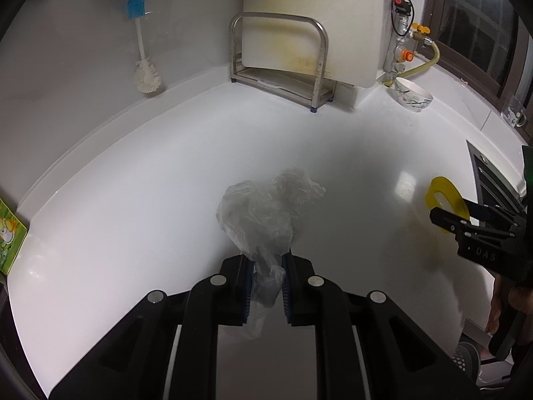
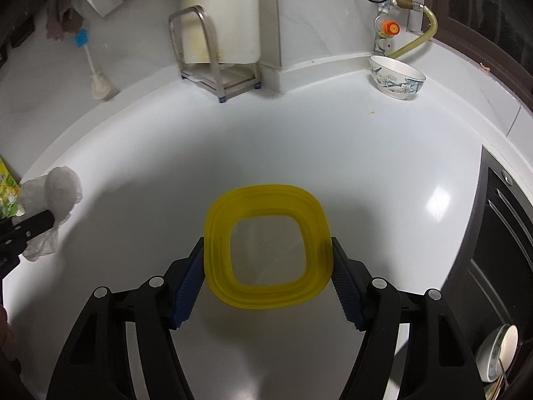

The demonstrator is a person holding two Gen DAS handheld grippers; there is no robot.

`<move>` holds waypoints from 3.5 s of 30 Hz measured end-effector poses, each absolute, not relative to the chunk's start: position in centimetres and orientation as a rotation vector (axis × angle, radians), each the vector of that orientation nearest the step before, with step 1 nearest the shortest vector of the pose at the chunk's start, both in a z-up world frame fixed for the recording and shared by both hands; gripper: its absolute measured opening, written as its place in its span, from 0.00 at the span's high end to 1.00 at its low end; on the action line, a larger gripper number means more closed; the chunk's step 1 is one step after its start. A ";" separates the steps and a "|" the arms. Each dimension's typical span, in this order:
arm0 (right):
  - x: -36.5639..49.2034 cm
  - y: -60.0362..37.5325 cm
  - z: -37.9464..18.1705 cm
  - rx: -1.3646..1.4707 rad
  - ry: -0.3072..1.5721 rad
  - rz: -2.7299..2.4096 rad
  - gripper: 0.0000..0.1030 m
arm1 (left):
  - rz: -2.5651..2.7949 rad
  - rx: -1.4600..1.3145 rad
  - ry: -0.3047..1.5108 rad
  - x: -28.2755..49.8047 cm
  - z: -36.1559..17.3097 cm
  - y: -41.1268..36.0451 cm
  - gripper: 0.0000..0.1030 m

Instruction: Collect trash

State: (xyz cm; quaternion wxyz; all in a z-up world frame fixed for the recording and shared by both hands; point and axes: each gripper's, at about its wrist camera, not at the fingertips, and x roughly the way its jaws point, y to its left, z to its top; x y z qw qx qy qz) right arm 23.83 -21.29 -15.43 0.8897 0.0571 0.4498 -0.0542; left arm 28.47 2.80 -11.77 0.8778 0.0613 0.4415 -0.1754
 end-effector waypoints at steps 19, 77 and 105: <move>12.4 -19.3 -11.7 0.192 0.872 -0.076 0.34 | -0.352 0.110 0.916 19.7 -9.6 1.7 0.85; -8.9 -23.2 -17.4 0.185 1.009 0.127 0.24 | -0.215 0.059 1.051 -3.7 -13.0 -5.3 0.36; -10.4 -24.2 -14.3 0.213 1.014 0.051 0.24 | -0.167 0.077 1.003 -3.9 -8.7 -5.9 0.12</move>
